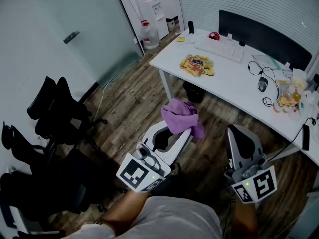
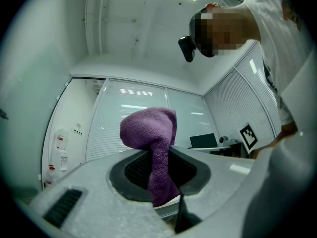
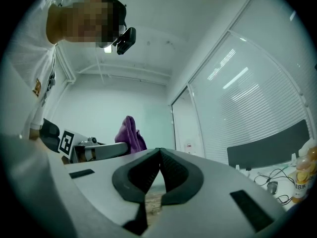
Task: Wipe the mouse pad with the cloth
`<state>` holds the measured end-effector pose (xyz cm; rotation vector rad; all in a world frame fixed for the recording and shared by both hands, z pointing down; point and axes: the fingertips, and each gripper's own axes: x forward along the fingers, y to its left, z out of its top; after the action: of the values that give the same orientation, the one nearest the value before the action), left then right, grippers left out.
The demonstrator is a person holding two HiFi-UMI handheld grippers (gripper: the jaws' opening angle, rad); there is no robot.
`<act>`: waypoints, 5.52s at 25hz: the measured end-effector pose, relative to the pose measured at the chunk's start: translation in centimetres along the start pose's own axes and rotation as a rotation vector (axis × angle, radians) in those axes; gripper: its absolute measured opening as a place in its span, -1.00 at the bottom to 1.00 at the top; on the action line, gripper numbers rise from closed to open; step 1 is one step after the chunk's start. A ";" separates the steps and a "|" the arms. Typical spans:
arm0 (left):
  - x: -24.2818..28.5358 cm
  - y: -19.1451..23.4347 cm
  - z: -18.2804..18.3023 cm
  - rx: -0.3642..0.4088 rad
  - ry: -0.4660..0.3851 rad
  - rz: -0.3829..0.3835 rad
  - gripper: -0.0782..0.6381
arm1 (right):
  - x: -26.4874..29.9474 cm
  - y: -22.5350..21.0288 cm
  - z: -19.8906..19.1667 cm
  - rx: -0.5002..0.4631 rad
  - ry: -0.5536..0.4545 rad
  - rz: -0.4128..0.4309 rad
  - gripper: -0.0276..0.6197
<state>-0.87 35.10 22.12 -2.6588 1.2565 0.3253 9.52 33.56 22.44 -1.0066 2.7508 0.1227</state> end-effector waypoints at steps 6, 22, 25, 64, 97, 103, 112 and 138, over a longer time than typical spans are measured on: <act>1.1 1.4 0.3 0.005 -0.038 0.001 -0.55 | 1.0 -0.7 -0.5 -0.005 0.012 -0.001 -0.88; 6.9 11.4 -3.5 -0.031 -0.026 -0.043 -0.55 | 10.3 -6.7 -3.5 -0.024 0.065 -0.060 -0.88; 8.6 13.9 -4.3 -0.032 -0.018 -0.069 -0.55 | 12.6 -8.3 -4.4 -0.022 0.080 -0.081 -0.88; 17.0 30.0 -8.6 -0.065 -0.043 -0.128 -0.55 | 25.9 -17.6 -10.2 -0.022 0.149 -0.219 -0.88; 32.6 31.4 -18.4 -0.005 0.107 -0.065 -0.55 | 28.6 -32.6 -19.7 -0.008 0.379 -0.079 -0.88; 33.9 32.0 -20.7 0.009 0.181 -0.069 -0.55 | 29.1 -33.9 -21.9 0.013 0.431 -0.053 -0.88; 36.8 32.0 -25.3 0.111 0.399 -0.235 -0.55 | 29.9 -34.8 -25.5 0.018 0.553 -0.068 -0.87; 36.8 31.9 -39.9 0.557 1.040 -0.844 -0.55 | 28.4 -34.4 -36.3 0.020 0.968 -0.138 -0.28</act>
<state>1.80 -22.19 48.10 -2.4928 0.1226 -1.4087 4.48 -15.95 51.20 -1.5492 3.4525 -0.5594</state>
